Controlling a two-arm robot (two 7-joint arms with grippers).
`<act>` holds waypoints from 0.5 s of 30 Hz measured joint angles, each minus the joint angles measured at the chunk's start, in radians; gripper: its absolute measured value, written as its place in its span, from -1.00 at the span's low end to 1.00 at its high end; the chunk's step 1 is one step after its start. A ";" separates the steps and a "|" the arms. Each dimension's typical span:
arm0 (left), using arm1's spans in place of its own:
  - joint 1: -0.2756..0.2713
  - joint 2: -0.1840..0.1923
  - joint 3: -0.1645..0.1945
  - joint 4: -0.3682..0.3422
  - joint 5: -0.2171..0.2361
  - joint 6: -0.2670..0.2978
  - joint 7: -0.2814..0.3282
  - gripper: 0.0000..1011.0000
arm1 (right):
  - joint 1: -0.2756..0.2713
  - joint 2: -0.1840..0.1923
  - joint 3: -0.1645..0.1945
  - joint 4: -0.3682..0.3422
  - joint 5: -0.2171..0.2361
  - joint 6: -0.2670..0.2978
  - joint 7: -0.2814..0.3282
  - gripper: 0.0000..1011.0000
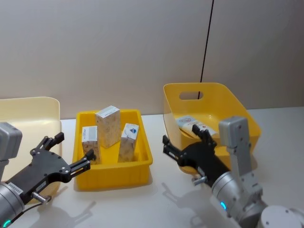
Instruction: Bimanual collaborative sorting of washing and personal care products
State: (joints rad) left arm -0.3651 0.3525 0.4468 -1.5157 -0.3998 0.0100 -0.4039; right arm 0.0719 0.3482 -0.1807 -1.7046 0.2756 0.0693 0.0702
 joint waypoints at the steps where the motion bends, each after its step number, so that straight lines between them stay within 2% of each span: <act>1: 0.003 0.001 0.000 -0.003 0.005 0.000 0.009 0.98 | -0.008 -0.001 -0.004 -0.006 0.001 -0.003 0.000 0.98; 8: 0.033 0.008 0.002 -0.028 0.051 0.001 0.100 0.98 | -0.069 -0.009 -0.036 -0.050 0.010 -0.028 -0.003 0.98; 15: 0.062 0.015 0.004 -0.053 0.096 0.002 0.190 0.98 | -0.086 -0.011 -0.045 -0.062 0.013 -0.035 -0.003 0.98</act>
State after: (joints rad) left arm -0.3027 0.3673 0.4510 -1.5692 -0.3035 0.0115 -0.2138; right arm -0.0137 0.3372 -0.2259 -1.7662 0.2882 0.0341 0.0670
